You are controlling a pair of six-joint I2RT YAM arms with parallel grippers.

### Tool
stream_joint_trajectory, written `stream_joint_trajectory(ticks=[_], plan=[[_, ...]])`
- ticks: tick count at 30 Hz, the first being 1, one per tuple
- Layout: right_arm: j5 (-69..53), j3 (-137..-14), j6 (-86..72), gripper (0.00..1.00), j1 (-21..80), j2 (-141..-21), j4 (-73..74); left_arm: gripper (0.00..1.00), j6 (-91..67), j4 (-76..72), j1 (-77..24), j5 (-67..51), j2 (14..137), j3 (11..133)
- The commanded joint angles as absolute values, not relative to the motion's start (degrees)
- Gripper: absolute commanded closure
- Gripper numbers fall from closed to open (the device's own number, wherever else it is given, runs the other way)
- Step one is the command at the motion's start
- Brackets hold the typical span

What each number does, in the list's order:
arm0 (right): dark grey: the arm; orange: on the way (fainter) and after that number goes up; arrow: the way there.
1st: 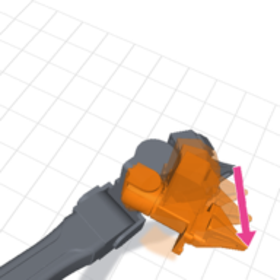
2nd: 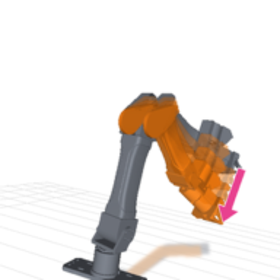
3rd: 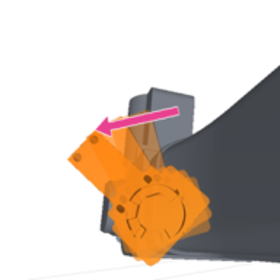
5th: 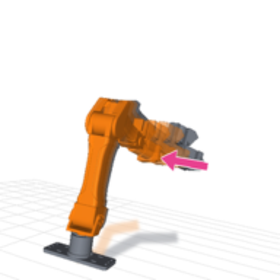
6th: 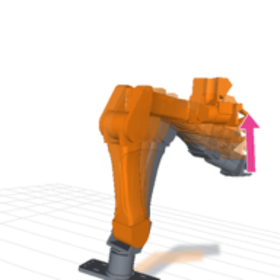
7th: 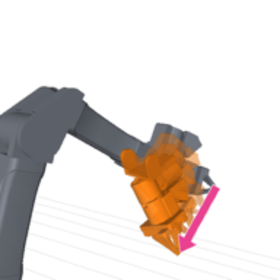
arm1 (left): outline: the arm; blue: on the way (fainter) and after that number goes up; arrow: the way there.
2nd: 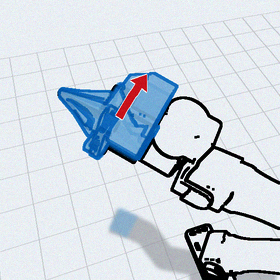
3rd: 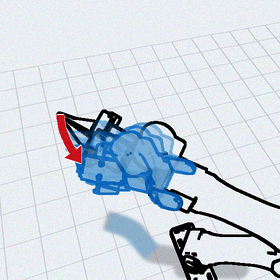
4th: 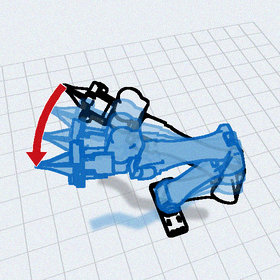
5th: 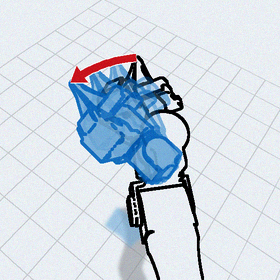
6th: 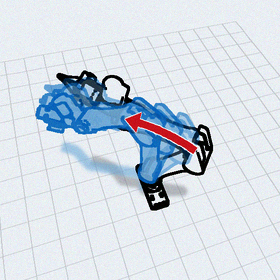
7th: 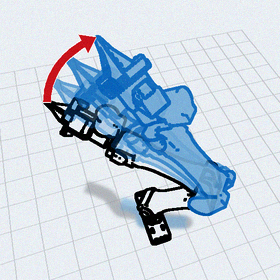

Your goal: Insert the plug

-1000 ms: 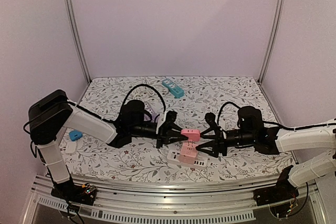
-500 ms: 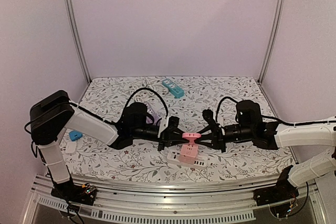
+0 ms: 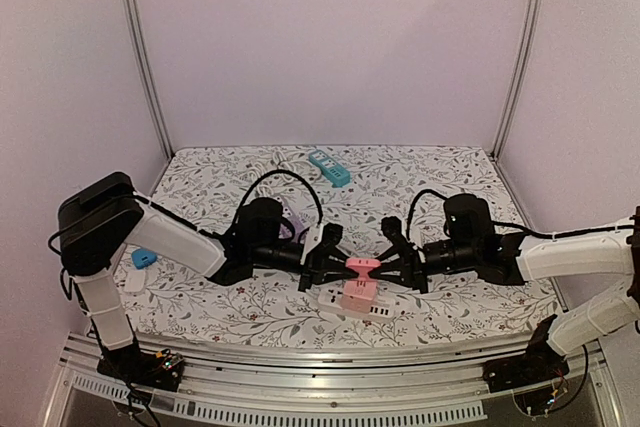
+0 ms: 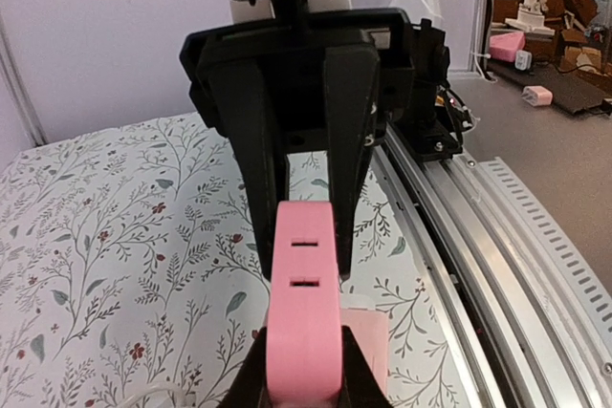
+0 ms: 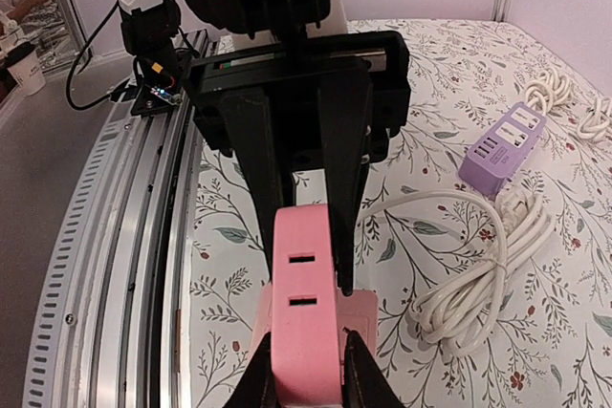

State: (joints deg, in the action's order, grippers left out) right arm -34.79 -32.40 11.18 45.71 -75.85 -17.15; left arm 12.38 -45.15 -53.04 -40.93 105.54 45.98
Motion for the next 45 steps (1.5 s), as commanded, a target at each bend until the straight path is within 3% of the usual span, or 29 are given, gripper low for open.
stream_joint_trajectory(ticks=[1, 45], plan=[[-34.6, -33.45, 8.22, 0.92, 45.62, -76.99, -17.75, 1.0, 17.86, -48.63, -53.7, -40.56, 107.08, 46.14], [-31.52, -34.8, 10.82, 0.91, 45.47, -78.19, -17.54, 1.0, 24.6, -50.31, -52.76, -40.54, 109.51, 48.58]])
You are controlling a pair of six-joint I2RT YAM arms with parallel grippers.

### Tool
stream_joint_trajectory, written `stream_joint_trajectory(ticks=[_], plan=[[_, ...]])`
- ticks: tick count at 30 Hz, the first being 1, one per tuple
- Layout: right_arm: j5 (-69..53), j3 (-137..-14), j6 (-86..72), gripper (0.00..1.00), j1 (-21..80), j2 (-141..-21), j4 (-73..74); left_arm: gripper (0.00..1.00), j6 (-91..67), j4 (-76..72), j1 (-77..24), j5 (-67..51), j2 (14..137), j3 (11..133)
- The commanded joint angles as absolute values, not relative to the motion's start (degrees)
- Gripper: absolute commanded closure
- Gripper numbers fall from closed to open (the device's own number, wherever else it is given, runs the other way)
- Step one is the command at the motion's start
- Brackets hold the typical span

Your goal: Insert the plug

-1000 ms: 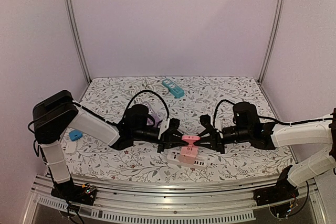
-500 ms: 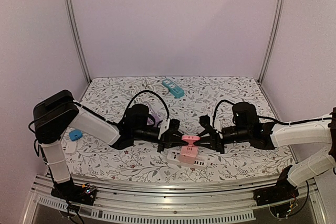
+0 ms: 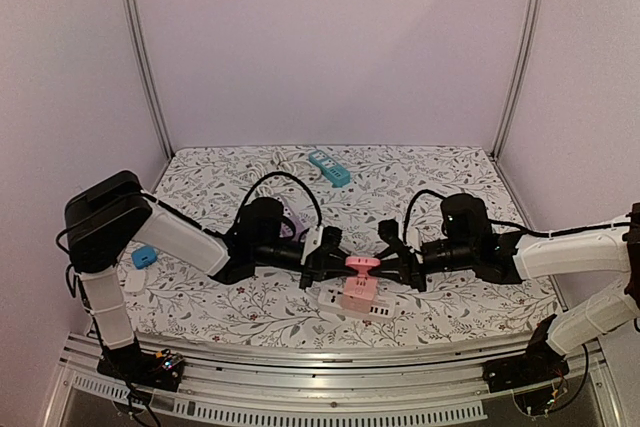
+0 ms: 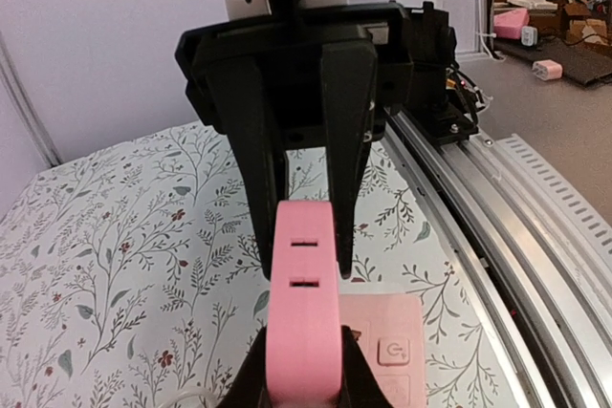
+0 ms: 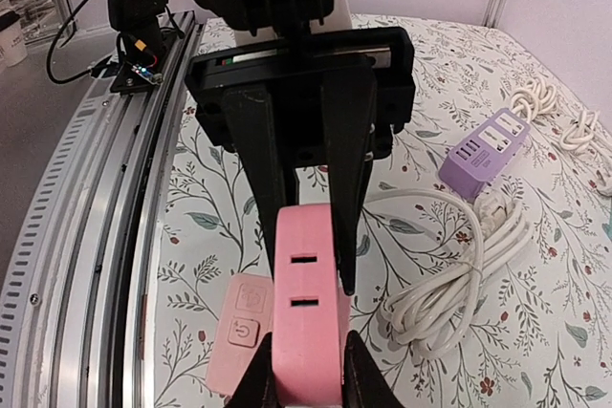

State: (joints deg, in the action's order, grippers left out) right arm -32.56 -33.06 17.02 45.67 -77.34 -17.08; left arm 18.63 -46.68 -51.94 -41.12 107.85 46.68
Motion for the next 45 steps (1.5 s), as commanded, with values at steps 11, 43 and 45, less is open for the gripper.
stream_joint_trajectory(ticks=[11, 43, 45], plan=[[-29.73, -26.79, -4.69, 0.49, 45.51, -79.49, -35.24, 1.0, 11.04, -57.2, -53.25, -40.89, 107.58, 46.88], [-29.94, -25.19, 1.25, 0.9, 45.44, -85.52, -40.12, 1.0, 5.6, -56.57, -53.1, -44.43, 105.53, 45.43], [-29.4, -24.7, 1.76, 0.86, 45.41, -85.37, -40.08, 1.0, 5.22, -56.01, -52.96, -44.6, 105.34, 45.55]])
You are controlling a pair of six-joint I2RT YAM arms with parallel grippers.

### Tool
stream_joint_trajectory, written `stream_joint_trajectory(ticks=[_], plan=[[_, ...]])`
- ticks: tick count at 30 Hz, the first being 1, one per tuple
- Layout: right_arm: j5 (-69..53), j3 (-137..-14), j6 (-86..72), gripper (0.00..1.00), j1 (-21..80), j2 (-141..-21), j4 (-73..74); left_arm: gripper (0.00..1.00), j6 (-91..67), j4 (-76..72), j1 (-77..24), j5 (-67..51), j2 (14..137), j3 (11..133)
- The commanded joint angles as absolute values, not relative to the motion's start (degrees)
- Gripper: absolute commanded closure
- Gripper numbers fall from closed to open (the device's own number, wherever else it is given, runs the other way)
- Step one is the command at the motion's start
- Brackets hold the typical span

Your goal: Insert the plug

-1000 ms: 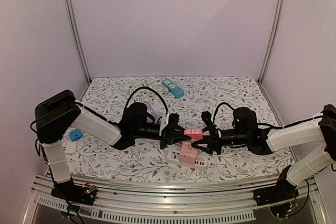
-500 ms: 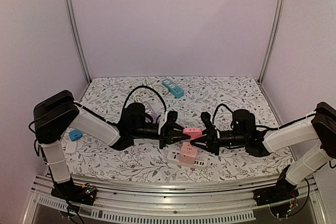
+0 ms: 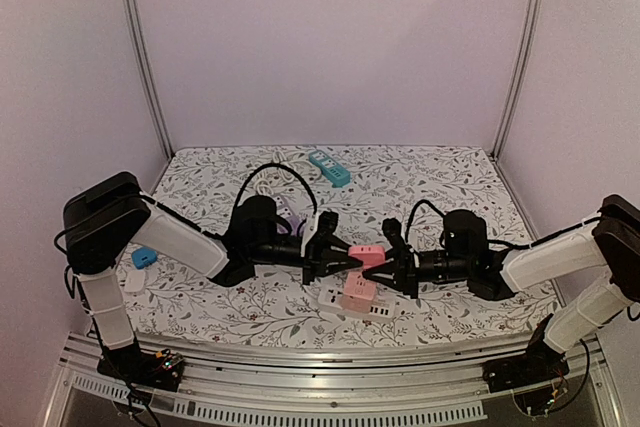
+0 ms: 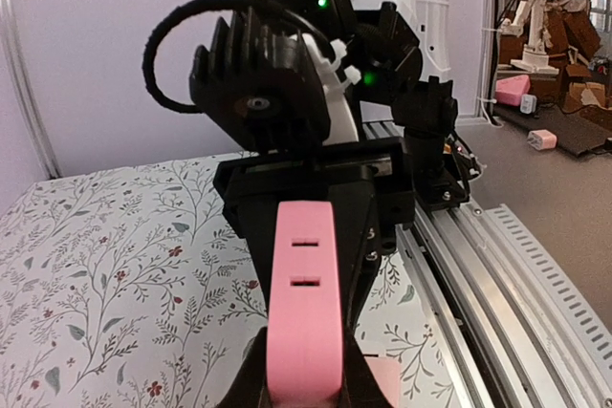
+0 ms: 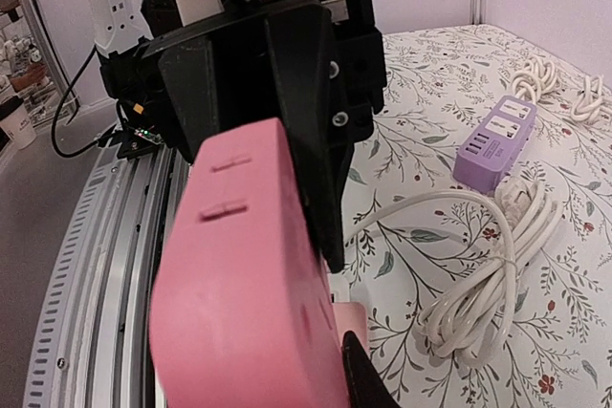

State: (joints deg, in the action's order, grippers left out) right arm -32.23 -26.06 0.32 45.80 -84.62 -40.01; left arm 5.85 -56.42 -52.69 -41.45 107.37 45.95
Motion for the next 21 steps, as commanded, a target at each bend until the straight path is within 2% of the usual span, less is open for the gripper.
stream_joint_trajectory(ticks=[1, 7, 12, 14, 17, 19, 21], plan=[[-29.13, -24.36, 2.24, 0.86, 45.38, -85.28, -40.1, 1.0, 4.93, -55.55, -52.85, -44.76, 105.21, 45.54], [-29.03, -24.29, 4.21, 0.89, 45.38, -84.37, -40.08, 1.0, 3.86, -54.48, -52.73, -45.16, 104.94, 45.59], [-28.73, -24.01, 3.94, 0.83, 45.43, -84.9, -40.12, 1.0, 3.69, -54.07, -52.65, -44.73, 104.85, 45.82], [-27.89, -23.47, 3.71, 0.7, 45.41, -84.39, -39.65, 1.0, 4.08, -53.82, -52.6, -44.69, 104.84, 45.84], [-27.9, -23.52, 3.61, 0.41, 45.36, -82.01, -36.15, 1.0, 5.81, -52.51, -52.41, -44.42, 104.72, 45.88], [-28.43, -23.96, 3.67, 0.33, 45.28, -79.82, -32.75, 1.0, 7.72, -51.33, -52.33, -44.53, 104.62, 45.92], [-28.81, -24.28, 3.83, 0.3, 45.29, -77.73, -30.0, 1.0, 9.16, -50.41, -52.3, -44.91, 104.59, 45.88]])
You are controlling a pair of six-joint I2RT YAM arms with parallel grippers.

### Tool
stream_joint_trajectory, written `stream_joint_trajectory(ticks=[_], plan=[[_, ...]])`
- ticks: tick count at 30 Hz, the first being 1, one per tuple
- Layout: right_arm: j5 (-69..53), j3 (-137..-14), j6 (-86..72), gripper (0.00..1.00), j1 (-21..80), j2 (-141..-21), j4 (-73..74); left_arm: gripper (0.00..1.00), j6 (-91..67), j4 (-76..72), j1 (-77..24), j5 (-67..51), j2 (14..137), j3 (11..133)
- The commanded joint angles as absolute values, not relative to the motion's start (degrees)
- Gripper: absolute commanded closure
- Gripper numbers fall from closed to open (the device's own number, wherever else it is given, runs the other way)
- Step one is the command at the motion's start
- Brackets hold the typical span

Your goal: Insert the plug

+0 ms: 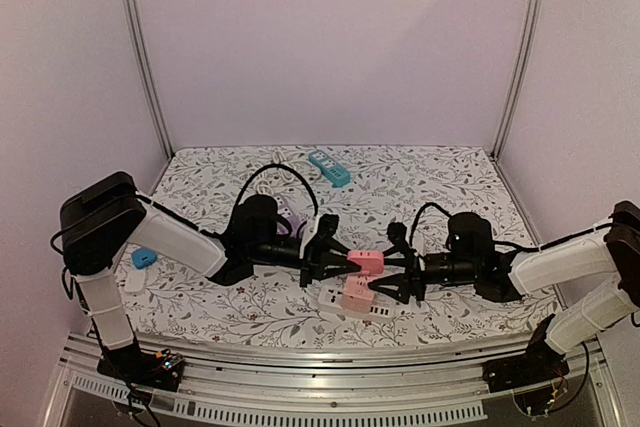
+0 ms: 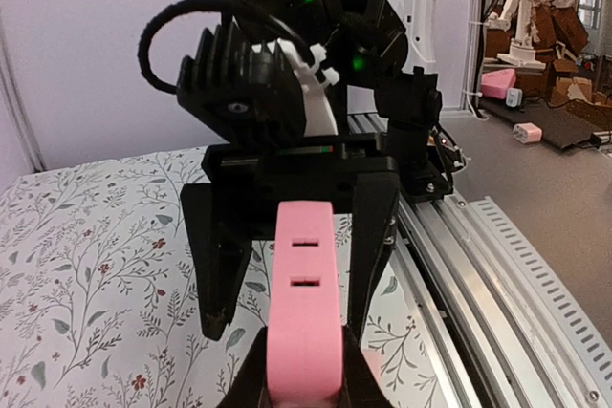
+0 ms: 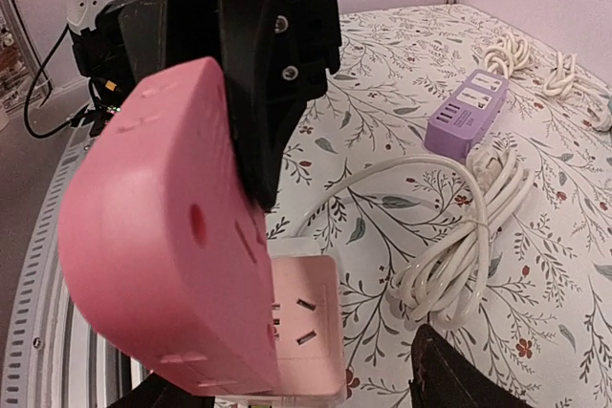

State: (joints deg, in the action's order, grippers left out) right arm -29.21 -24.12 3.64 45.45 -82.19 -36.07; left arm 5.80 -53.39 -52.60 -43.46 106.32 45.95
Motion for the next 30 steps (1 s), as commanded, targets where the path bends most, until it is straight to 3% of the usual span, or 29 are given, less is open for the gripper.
stream_joint_trajectory(ticks=[1, 6, 8, 12, 14, 19, 30], plan=[[-29.11, -24.49, 3.93, 0.29, 45.33, -76.43, -28.8, 1.0, 9.63, -50.37, -52.3, -44.79, 104.68, 45.81], [-31.14, -26.44, 4.94, 0.29, 45.35, -73.25, -23.65, 1.0, 13.46, -47.98, -52.47, -42.9, 105.48, 45.95], [-31.99, -26.93, 5.0, 0.35, 45.34, -72.93, -23.64, 1.0, 13.58, -47.83, -52.39, -42.85, 105.55, 46.12], [-34.14, -29.02, 4.53, 0.59, 45.35, -74.67, -23.71, 1.0, 12.92, -46.81, -52.23, -43.38, 105.73, 46.73], [-35.17, -30.06, 3.95, 0.64, 45.34, -75.72, -24.04, 1.0, 11.75, -46.15, -52.0, -43.62, 105.82, 46.98], [-36.91, -30.73, 1.94, 0.75, 45.42, -77.75, -26.22, 1.0, 8.4, -44.82, -50.95, -47.85, 104.87, 47.89], [-35.28, -30.01, 0.73, 0.89, 45.87, -78.45, -27.94, 1.0, 5.93, -45.89, -50.8, -49.71, 106.47, 49.43]])
